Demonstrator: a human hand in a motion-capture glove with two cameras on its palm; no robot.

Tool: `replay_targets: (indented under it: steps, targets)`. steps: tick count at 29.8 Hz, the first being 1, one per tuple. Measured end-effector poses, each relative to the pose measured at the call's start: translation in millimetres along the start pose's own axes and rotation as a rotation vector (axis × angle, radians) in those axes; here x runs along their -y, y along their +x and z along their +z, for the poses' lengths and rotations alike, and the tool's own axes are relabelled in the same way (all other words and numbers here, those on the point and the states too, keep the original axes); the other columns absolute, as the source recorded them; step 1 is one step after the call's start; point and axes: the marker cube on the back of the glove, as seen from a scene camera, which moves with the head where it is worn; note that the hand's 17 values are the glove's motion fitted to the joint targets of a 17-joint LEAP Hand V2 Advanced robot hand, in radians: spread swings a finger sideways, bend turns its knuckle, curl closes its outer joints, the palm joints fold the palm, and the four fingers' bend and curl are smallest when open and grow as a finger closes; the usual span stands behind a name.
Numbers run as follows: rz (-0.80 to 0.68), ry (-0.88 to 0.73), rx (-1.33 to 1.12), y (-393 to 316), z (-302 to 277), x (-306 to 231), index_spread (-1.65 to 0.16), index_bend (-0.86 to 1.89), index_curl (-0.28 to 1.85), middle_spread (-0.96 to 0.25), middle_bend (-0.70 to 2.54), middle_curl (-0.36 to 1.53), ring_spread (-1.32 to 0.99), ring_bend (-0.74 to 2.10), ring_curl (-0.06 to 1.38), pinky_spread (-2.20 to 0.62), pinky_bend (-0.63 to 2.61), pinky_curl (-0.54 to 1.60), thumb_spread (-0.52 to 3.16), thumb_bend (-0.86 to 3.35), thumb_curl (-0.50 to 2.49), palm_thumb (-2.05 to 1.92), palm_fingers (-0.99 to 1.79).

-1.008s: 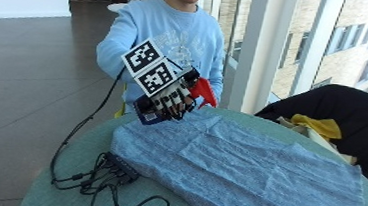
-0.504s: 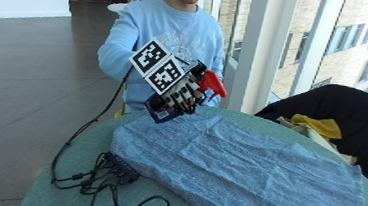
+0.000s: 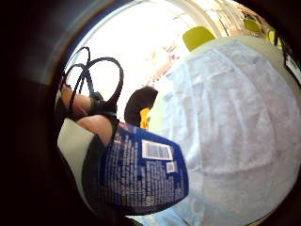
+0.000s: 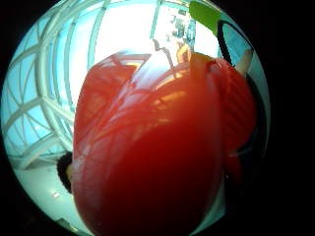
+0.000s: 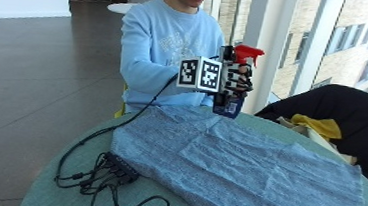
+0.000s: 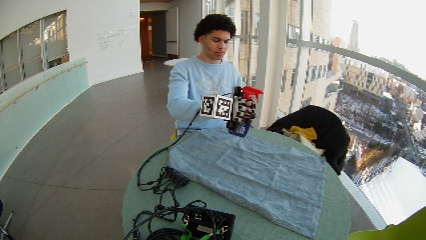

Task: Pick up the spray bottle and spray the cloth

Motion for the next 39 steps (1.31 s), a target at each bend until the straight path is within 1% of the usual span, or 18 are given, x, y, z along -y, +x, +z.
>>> replay_targets:
  steps: [3,7,12,17,26,39]
  targets:
    - [-0.058,0.008,0.063,-3.8,34.5,7.0,-0.18,0.16,0.41,-0.07,0.51,0.48,-0.06,0.55,0.39,0.04,0.28,0.37,0.87,-0.03,0.58,0.86,1.21]
    - [-0.097,0.007,0.132,-4.2,78.3,14.1,-0.18,0.16,0.41,-0.07,0.51,0.48,-0.06,0.55,0.39,0.04,0.28,0.37,0.88,-0.03,0.58,0.85,1.21]
    - [-0.125,0.011,0.153,-0.3,121.1,16.9,-0.18,0.16,0.42,-0.07,0.51,0.48,-0.06,0.54,0.39,0.04,0.27,0.37,0.91,-0.03,0.57,0.84,1.20]
    - [-0.122,-0.007,0.163,4.8,153.7,17.4,-0.19,0.16,0.42,-0.07,0.50,0.48,-0.06,0.53,0.39,0.04,0.26,0.37,0.94,-0.03,0.56,0.83,1.20]
    - [-0.123,-0.043,0.157,8.6,187.9,13.9,-0.19,0.16,0.42,-0.07,0.50,0.48,-0.07,0.52,0.39,0.04,0.26,0.37,0.97,-0.02,0.54,0.83,1.21]
    - [-0.125,-0.045,0.139,18.5,202.5,12.3,-0.19,0.15,0.42,-0.07,0.49,0.48,-0.07,0.51,0.39,0.04,0.26,0.37,1.00,-0.02,0.52,0.83,1.20]
